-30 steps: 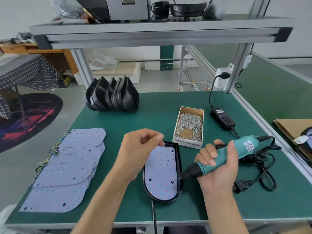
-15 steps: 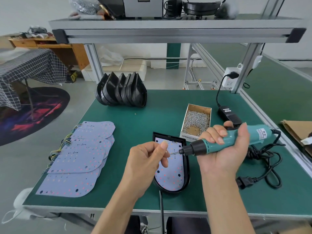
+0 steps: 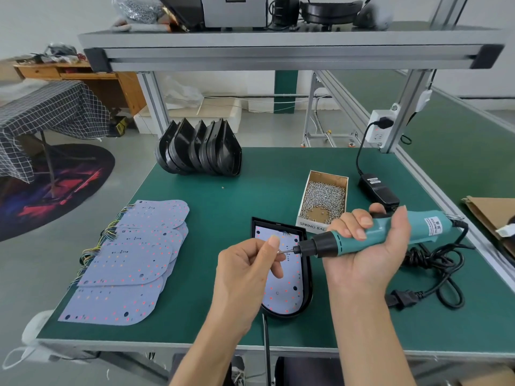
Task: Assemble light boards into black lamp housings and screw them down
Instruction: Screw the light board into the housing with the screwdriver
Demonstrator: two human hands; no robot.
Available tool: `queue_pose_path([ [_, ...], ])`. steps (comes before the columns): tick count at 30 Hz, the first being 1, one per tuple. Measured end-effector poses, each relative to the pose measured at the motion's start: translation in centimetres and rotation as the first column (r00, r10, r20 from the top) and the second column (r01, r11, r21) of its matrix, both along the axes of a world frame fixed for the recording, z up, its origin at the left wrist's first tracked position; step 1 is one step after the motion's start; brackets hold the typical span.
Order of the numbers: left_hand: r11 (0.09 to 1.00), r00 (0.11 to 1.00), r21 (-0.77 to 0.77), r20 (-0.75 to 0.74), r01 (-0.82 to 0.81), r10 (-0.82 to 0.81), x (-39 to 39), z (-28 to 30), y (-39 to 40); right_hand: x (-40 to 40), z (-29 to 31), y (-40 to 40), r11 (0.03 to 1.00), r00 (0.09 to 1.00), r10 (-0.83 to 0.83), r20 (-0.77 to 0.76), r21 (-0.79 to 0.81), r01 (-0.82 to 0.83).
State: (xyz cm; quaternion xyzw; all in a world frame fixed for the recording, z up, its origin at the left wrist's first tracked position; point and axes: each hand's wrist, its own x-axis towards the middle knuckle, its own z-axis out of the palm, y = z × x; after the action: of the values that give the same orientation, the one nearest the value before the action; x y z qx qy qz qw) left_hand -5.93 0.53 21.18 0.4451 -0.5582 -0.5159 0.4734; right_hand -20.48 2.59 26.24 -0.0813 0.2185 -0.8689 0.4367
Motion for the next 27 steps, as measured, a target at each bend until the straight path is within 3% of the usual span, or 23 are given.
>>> queue_pose_path([
  [14,0.989,0.978,0.08,-0.161,-0.12,0.132,-1.2,-0.8,1.4,0.2,1.0,0.1,0.999,0.998,-0.006,0.056,0.041,0.004],
  [20,0.987,0.982,0.041,-0.108,-0.154,0.157,-1.1,-0.5,1.4,0.3,1.4,0.2,0.998,0.998,-0.019,0.052,0.062,0.015],
  [27,0.971,0.964,-0.09,0.125,-0.223,0.233,-1.2,0.0,1.8,0.6,2.0,0.2,0.993,0.998,-0.033,0.052,0.112,0.027],
])
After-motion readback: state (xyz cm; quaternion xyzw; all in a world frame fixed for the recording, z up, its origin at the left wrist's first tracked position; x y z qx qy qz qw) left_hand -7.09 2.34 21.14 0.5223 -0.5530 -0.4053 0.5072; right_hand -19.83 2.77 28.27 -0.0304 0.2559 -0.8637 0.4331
